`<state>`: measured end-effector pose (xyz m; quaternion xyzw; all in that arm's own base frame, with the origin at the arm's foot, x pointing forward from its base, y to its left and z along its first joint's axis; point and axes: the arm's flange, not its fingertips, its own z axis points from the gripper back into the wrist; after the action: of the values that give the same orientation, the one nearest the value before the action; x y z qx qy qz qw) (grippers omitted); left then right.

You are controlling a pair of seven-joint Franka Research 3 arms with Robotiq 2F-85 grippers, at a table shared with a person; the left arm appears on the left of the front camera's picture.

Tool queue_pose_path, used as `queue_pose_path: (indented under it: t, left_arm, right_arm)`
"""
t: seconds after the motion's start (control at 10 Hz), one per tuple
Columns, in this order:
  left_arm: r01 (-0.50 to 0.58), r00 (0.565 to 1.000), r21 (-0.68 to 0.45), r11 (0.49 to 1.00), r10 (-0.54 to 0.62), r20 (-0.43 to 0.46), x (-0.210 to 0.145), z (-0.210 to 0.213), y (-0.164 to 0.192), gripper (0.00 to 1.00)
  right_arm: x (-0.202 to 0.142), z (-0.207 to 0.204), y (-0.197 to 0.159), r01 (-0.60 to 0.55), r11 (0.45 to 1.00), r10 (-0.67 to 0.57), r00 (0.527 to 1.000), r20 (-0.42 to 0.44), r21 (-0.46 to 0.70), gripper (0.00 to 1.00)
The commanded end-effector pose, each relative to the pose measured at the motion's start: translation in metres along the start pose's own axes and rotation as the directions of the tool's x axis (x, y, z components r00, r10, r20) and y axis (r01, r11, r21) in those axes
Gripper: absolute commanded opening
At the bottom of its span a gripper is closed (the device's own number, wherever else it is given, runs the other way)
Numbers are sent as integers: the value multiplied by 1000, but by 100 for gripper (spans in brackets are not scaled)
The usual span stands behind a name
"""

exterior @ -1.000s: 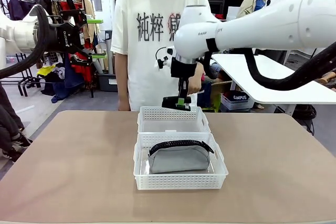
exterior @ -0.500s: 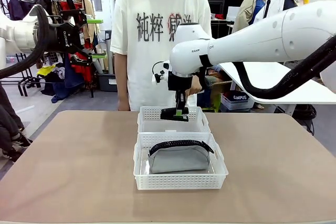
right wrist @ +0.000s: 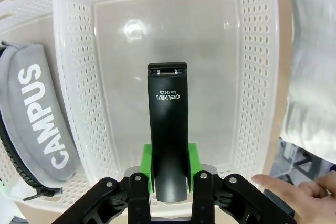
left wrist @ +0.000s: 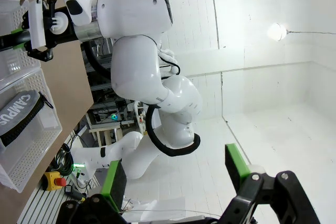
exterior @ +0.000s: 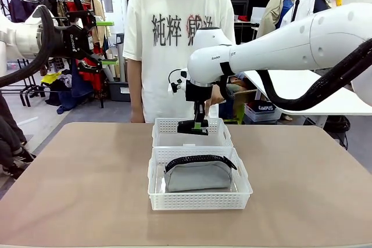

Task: Distribute items into two baskets.
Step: Place the picked Stapler into the Organizing basket as instructed by the person.

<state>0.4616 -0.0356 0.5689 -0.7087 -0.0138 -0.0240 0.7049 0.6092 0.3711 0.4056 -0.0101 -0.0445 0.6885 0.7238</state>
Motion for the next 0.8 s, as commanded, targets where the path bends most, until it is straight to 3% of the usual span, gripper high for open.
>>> queue_pose_path:
  t: [0.0,0.7]
  left_arm:
    - [-6,1000,-5,1000,6,-6,-3,1,-3,100]
    - [-6,1000,-5,1000,6,-6,-3,1,-3,100]
  right_arm:
    - [0,1,0,0,1000,0,1000,1,-2,0]
    - [30,-62,-22,-48,999,46,995,-84,-25,0]
